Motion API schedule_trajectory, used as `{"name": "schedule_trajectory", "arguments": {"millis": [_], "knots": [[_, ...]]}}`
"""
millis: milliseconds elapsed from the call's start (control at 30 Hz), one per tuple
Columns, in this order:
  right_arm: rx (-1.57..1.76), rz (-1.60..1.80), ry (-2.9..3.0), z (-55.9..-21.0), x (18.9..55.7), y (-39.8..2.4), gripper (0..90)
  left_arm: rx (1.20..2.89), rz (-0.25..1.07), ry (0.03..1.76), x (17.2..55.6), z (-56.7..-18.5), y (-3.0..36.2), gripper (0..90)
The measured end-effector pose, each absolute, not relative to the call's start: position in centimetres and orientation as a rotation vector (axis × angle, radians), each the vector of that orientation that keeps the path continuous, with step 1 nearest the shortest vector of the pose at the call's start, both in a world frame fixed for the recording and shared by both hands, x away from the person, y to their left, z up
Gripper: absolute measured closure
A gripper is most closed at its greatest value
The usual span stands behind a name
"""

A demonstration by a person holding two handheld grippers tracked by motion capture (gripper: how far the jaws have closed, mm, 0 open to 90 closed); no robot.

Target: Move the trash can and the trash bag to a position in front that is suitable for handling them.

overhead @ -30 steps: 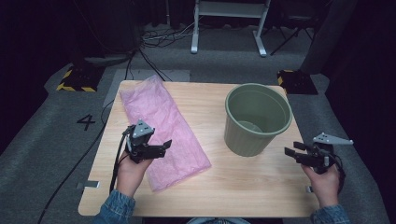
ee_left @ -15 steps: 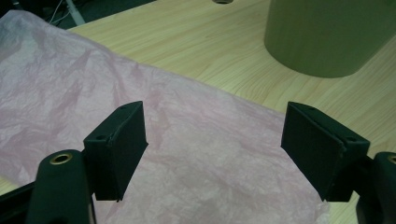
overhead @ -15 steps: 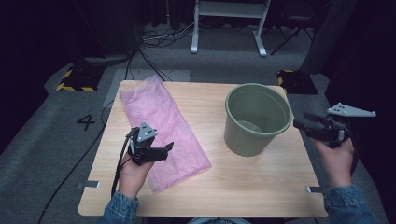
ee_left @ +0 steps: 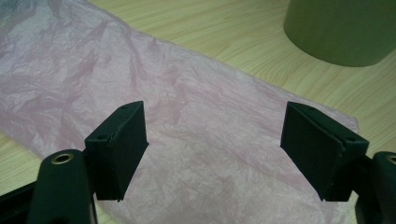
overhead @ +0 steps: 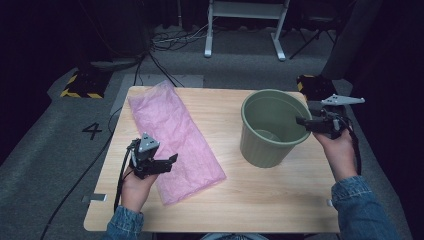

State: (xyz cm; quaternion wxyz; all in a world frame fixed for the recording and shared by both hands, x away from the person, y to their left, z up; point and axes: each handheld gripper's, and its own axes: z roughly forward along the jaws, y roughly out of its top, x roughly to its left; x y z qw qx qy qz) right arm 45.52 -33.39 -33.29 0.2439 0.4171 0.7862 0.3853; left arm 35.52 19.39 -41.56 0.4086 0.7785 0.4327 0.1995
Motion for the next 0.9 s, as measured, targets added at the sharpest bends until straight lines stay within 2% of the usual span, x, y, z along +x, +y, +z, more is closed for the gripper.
{"name": "schedule_trajectory", "arguments": {"millis": [100, 133, 433, 900], "knots": [[1.153, 1.039, 2.167, -33.6, 46.0, -33.5, 37.5, 1.964, 0.504, 1.097, 35.5, -41.7, 19.5, 22.7], [1.163, 1.023, 2.202, -33.9, 46.4, -33.6, 42.3, 1.964, 0.503, 1.097, 35.6, -41.7, 19.6, 22.7], [1.13, 1.029, 2.269, -34.2, 45.6, -32.9, 40.5, 1.964, 0.478, 1.117, 35.8, -42.3, 20.0, 22.7], [0.937, 1.067, 2.389, -34.2, 40.5, -29.8, 38.9, 1.966, 0.506, 1.178, 35.9, -43.2, 21.5, 22.7]]}}
